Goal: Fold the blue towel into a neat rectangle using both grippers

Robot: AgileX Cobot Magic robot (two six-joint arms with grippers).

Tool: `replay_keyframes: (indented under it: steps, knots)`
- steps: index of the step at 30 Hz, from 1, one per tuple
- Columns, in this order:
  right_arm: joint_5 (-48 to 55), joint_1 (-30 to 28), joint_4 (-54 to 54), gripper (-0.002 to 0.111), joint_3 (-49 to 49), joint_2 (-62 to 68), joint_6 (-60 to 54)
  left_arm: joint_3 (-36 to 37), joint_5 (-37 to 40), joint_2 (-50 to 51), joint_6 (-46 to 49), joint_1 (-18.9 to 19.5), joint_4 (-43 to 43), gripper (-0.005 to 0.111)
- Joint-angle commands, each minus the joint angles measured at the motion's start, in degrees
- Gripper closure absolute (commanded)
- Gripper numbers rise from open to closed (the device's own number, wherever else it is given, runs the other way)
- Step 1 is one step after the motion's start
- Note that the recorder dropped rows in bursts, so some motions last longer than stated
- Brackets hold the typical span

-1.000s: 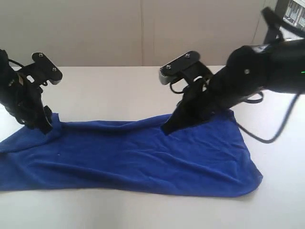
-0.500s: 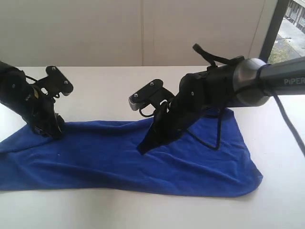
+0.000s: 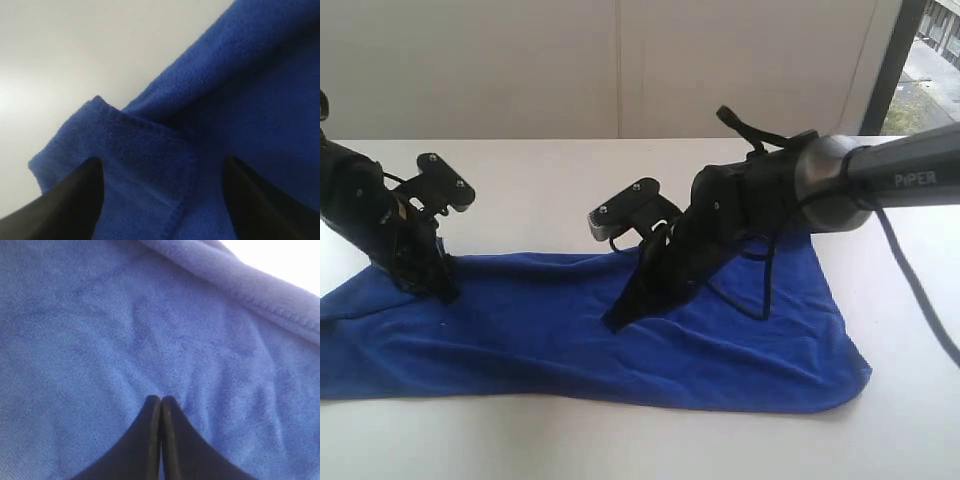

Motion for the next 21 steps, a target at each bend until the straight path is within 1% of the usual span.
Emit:
replay_keyframes:
  steps: [1, 6, 9, 13, 16, 21]
  knots:
    - [-0.49, 1.67, 0.38, 0.108, -0.50, -0.02, -1.22, -0.23, 0.64, 1.17, -0.79, 0.00, -0.15, 0.036]
    - [-0.97, 3.12, 0.38, 0.108, -0.50, 0.33, -1.46, -0.23, 0.11, 2.50, -0.79, 0.00, -0.15, 0.038]
    - [-0.61, 3.15, 0.38, 0.108, -0.50, 1.64, -1.47, -0.23, -0.58, 2.50, -0.79, 0.00, 0.03, 0.041]
    - [0.02, 3.15, 0.38, 0.108, -0.50, 3.68, -1.47, -0.23, -0.80, 2.50, -0.79, 0.00, 1.59, 0.042]
    - [0.14, 3.25, 0.38, 0.108, -0.38, 4.22, -1.57, -0.23, -0.80, 2.50, -0.79, 0.00, 2.03, 0.046]
    - [0.63, 3.25, 0.38, 0.108, -0.38, 4.21, -1.61, -0.23, -0.92, 2.40, -0.79, 0.00, 2.13, 0.046]
